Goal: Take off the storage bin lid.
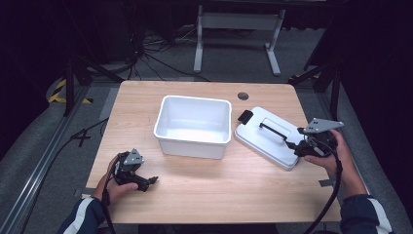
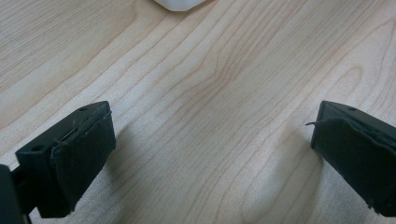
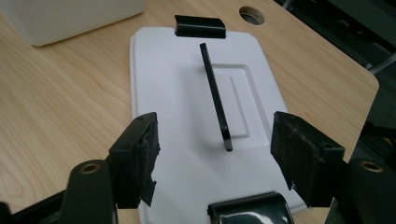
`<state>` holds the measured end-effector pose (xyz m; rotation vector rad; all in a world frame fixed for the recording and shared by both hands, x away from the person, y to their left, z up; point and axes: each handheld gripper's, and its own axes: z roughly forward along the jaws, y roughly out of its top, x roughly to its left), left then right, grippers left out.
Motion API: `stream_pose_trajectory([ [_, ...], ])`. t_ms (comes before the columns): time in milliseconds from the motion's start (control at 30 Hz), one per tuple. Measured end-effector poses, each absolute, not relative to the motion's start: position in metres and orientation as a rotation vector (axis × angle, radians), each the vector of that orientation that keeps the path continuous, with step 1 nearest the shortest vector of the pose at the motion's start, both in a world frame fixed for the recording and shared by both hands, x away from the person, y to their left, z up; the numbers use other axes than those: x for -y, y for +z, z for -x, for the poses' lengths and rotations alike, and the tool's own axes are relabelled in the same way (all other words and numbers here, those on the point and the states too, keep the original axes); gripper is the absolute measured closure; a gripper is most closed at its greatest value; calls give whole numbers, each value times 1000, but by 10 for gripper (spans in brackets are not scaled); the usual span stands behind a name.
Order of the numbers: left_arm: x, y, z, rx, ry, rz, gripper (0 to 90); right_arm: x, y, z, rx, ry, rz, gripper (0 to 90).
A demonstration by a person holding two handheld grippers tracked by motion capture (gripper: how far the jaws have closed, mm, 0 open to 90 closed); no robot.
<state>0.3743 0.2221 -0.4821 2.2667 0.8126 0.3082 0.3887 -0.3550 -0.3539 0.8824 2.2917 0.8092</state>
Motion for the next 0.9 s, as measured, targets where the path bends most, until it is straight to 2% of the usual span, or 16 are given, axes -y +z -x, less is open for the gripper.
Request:
stream_pose_trajectory([
  [333, -222, -482, -374, -812, 309, -2266, 3, 367, -364, -357, -2278, 841, -868, 316],
  [767, -222, -482, -374, -813, 309, -2265, 3, 375, -398, -331, -2291, 809, -876, 262],
  [900, -222, -482, -374, -812, 309, -2266, 3, 376, -419, -326, -2306, 794, -900, 242],
])
